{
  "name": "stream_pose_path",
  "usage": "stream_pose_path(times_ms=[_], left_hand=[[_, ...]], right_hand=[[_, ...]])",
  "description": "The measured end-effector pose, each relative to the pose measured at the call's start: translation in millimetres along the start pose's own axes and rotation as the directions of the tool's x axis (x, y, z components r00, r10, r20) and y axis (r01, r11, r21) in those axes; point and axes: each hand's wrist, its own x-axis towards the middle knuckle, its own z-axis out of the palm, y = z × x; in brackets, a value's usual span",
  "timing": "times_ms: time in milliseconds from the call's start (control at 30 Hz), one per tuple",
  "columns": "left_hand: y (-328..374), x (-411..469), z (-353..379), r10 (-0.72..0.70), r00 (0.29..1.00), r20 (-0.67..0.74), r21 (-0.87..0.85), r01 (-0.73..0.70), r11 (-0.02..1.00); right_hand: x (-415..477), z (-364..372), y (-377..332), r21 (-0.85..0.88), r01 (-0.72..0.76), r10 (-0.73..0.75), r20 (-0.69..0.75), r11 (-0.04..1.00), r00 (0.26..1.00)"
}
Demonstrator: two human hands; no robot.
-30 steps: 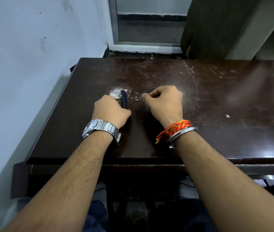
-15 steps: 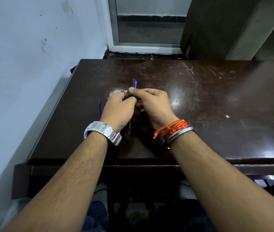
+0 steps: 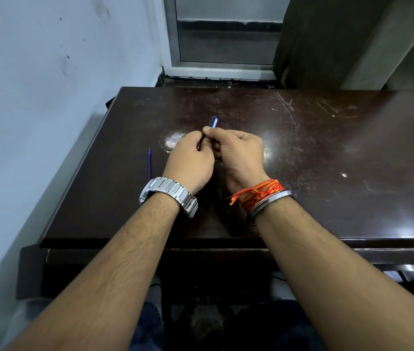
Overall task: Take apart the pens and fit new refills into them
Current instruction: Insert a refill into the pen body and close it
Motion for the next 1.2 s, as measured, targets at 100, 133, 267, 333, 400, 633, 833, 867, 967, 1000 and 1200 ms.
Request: stream_pose_path(times_ms=[100, 133, 267, 333, 400, 633, 833, 867, 967, 1000, 1200], left_hand=[[2.8, -2.6, -0.3, 0.013, 1.0, -0.021, -0.008, -0.013, 1.0], [2.9, -3.9, -1.3, 0.015, 1.0, -0.02, -0.012, -0.016, 1.0], [2.9, -10.0, -8.1, -0.074, 0.997, 0.021, 0.012, 0.073, 0.997], [3.6, -11.5, -13.9, -0.201, 0.979, 0.013, -0.011, 0.202, 0.979], [4.1, -11.0, -20.8, -0.3, 0.953, -0.031, -0.059, 0.298, 0.953], [3.4, -6.9, -28.5, -0.354, 0.92, -0.171, -0.195, 0.32, 0.927], [-10.0, -3.7, -29.1, -0.254, 0.953, -0.164, -0.024, 0.253, 0.967], [-10.6, -4.3, -29.5, -0.233, 0.959, -0.162, -0.011, 0.234, 0.972], [-10.8, -5.5, -30.5, -0.191, 0.97, -0.149, -0.006, 0.192, 0.981], [-11.3, -5.6, -30.8, -0.178, 0.973, -0.15, 0.001, 0.181, 0.984], [-16.3, -3.8, -31.8, -0.151, 0.978, -0.145, 0.023, 0.156, 0.988]], right_hand=[[2.2, -0.9, -2.7, -0.006, 0.035, -0.035, 0.001, 0.999, 0.999], [2.5, -1.6, -3.6, -0.009, 0.048, -0.048, 0.007, 0.999, 0.999], [2.0, -1.7, -6.4, 0.014, 0.067, -0.067, 0.009, 0.998, 0.998], [1.9, -1.4, -9.7, 0.052, 0.079, -0.079, -0.015, 0.995, 0.997], [3.4, -4.2, -13.0, 0.062, 0.109, -0.105, -0.064, 0.992, 0.992], [-3.4, -15.9, -8.1, -0.701, 0.172, -0.216, 0.026, 0.692, 0.976], [-10.2, -15.4, -4.7, -0.878, 0.183, -0.168, 0.12, 0.441, 0.979], [-10.9, -15.2, -4.3, -0.888, 0.2, -0.174, 0.138, 0.413, 0.975], [-13.1, -14.0, -4.3, -0.909, 0.24, -0.205, 0.177, 0.34, 0.963], [-13.4, -13.9, -4.8, -0.911, 0.245, -0.207, 0.183, 0.332, 0.961], [-12.7, -11.0, -12.7, -0.817, 0.34, -0.376, 0.165, 0.466, 0.912]])
